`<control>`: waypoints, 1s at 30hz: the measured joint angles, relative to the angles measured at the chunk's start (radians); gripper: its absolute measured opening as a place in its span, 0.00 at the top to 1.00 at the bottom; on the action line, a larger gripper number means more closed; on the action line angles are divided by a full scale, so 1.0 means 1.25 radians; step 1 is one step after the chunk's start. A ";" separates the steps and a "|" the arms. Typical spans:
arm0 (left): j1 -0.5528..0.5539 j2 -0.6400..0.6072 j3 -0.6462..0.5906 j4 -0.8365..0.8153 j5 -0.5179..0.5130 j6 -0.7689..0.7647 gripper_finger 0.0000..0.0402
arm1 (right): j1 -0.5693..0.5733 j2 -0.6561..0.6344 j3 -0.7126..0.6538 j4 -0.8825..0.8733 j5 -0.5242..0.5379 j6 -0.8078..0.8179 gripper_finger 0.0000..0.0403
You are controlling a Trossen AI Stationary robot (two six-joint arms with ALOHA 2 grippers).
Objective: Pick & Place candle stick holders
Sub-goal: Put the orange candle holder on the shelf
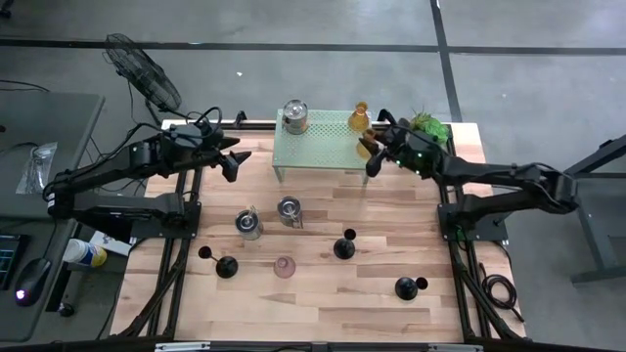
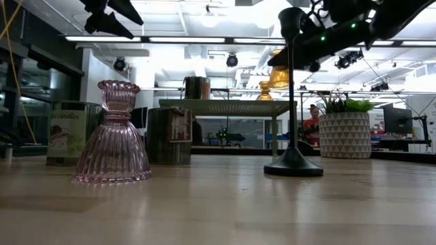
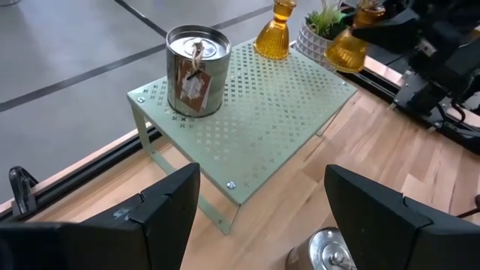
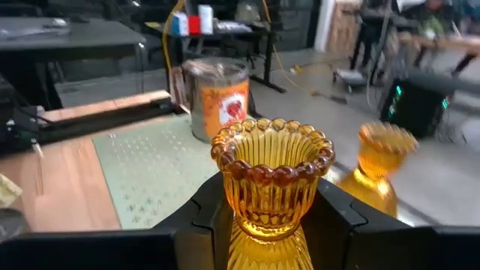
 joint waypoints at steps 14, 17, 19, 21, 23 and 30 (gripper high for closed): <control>0.000 0.000 0.000 0.000 0.003 0.000 0.30 | -0.084 0.133 0.000 0.134 -0.111 0.012 0.72; 0.000 0.000 0.000 0.000 0.004 0.000 0.30 | -0.097 0.136 0.001 0.140 -0.131 0.010 0.72; 0.000 0.000 0.000 0.000 0.004 0.000 0.30 | -0.105 0.136 0.001 0.140 -0.146 0.009 0.72; 0.000 0.000 0.000 0.000 0.004 0.000 0.30 | -0.113 0.136 0.001 0.143 -0.150 0.009 0.72; 0.000 0.000 0.000 0.000 0.004 0.000 0.30 | -0.121 0.136 0.001 0.144 -0.154 0.008 0.72; 0.000 0.000 0.000 0.000 0.004 0.000 0.30 | -0.130 0.137 0.001 0.150 -0.182 0.014 0.72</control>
